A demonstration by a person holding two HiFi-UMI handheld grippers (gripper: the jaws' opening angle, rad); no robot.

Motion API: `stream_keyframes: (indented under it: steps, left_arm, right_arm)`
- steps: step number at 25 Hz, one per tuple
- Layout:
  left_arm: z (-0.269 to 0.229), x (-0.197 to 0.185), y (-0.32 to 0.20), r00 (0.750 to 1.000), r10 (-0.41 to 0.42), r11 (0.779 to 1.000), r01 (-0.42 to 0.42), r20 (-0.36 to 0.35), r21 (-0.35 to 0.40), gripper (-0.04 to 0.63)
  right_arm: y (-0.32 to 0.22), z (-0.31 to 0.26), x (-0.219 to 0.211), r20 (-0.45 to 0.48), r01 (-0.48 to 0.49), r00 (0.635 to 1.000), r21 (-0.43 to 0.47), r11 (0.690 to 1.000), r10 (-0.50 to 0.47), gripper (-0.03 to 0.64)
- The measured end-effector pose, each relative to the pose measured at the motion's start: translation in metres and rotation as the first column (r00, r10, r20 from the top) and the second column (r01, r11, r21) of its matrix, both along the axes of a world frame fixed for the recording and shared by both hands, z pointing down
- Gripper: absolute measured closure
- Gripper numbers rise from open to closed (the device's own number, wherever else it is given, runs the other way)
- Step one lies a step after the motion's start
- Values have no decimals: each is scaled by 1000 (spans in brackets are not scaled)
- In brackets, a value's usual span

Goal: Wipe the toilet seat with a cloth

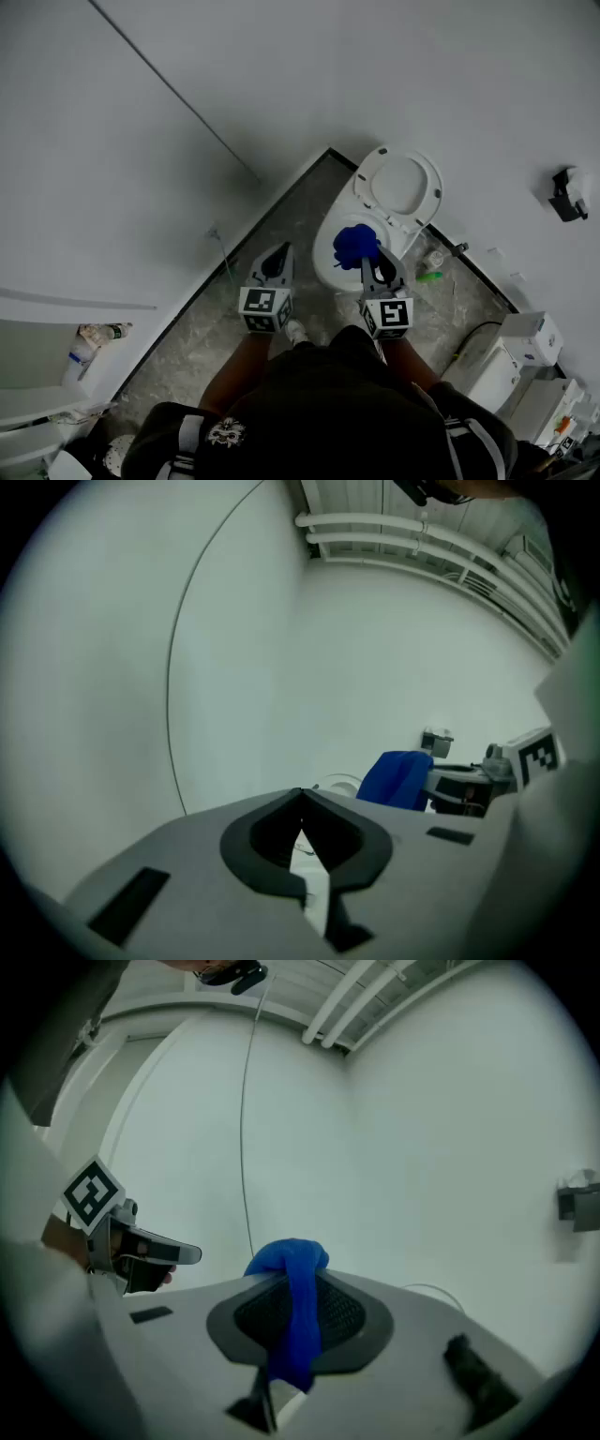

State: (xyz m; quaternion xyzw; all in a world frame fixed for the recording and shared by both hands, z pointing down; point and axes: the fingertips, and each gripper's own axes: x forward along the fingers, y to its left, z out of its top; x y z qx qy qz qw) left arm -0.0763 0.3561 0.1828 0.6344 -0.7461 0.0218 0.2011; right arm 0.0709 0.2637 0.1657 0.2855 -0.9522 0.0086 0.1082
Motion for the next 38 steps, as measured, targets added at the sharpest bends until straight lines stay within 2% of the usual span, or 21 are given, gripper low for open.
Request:
stream_keyframes:
  steps: [4, 7, 18, 23, 31, 34, 38]
  left_arm:
    - [-18, -24, -30, 999, 26, 998, -28, 42, 63, 586]
    - [-19, -29, -47, 998, 40, 996, -44, 53, 76, 586]
    - [13, -30, -122, 987, 137, 991, -137, 80, -7, 586]
    - [25, -25, -154, 991, 136, 990, -136, -12, -34, 586]
    - [17, -9, -207, 989, 140, 989, -137, 41, -56, 586]
    - [12, -5, -226, 986, 158, 987, -156, 52, -51, 586]
    - [12, -1, -250, 976, 202, 979, -198, 78, -54, 586]
  right_arm:
    - [-21, -6, -31, 22, 1, 1000, 20, 1000, -1, 558]
    - [-37, -8, -37, 26, -21, 999, 26, 999, 20, 558]
    - [-113, 0, -34, 21, -108, 994, 19, 994, 108, 559]
    - [-146, 14, -32, 24, -90, 996, 8, 996, 90, 560]
    - [-183, 21, -19, 46, -74, 996, -29, 997, 76, 560]
    - [-194, 23, -16, 48, -104, 993, -68, 992, 107, 558]
    - [-209, 29, -16, 45, -129, 990, -62, 990, 132, 558]
